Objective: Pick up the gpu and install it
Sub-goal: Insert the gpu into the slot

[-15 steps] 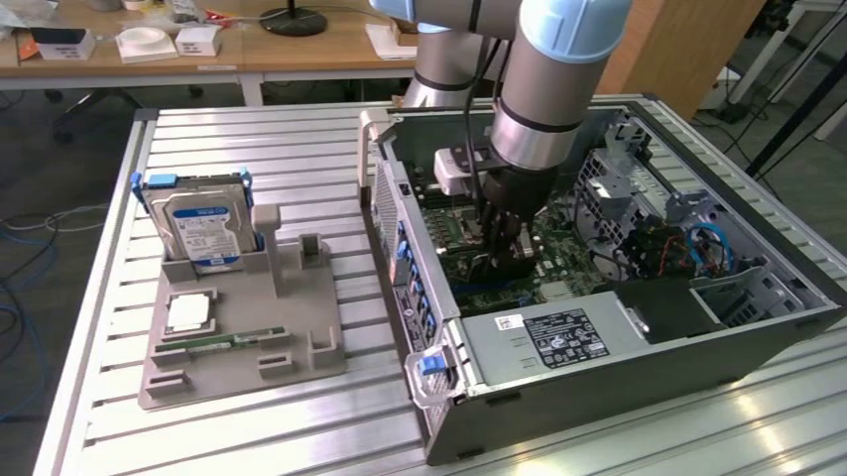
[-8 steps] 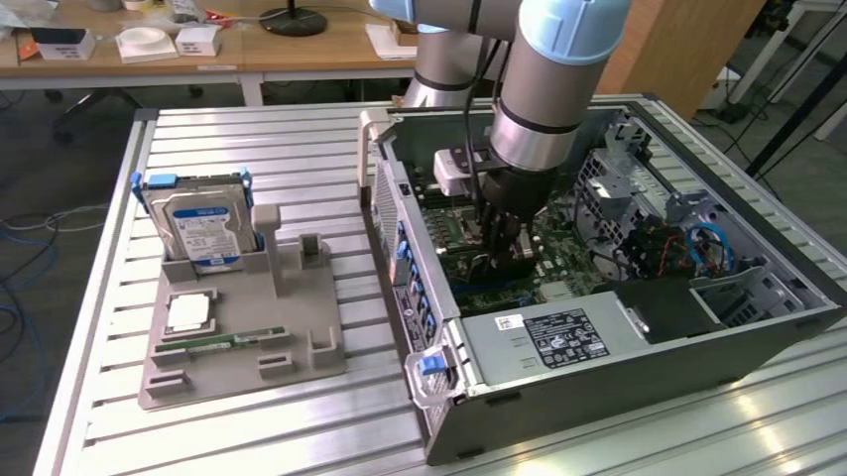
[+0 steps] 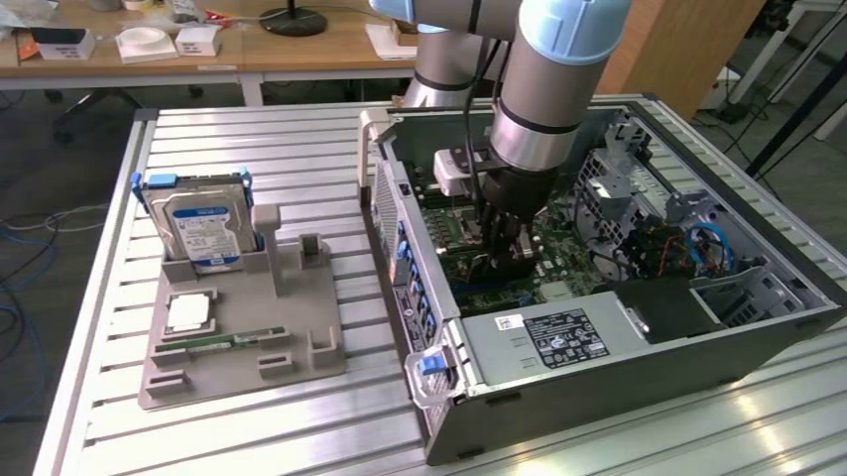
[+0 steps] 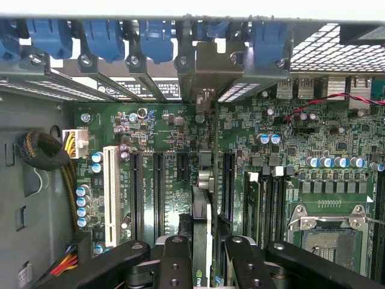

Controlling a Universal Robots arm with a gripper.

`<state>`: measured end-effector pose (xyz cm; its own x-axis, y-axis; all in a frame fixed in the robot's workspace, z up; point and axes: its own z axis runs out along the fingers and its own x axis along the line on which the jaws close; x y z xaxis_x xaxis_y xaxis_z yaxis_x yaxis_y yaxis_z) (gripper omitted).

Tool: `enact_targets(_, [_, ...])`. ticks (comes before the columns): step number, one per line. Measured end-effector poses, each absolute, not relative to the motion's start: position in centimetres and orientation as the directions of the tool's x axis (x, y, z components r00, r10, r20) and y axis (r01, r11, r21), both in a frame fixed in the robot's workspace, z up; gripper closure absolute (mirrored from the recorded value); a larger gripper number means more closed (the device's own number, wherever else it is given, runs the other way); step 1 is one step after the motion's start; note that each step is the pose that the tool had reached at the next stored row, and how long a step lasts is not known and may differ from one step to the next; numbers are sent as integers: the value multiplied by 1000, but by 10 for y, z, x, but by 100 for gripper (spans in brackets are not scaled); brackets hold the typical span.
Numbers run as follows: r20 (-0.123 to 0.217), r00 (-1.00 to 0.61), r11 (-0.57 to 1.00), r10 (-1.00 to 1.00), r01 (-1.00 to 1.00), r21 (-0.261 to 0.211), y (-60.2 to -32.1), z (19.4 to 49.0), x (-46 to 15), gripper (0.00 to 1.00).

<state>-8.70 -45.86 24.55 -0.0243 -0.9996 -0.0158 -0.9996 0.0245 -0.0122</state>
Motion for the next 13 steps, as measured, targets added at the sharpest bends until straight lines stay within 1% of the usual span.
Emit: enact_targets(13, [-15,-24,24,-1000,-1000,-12,-459,243,-87,74])
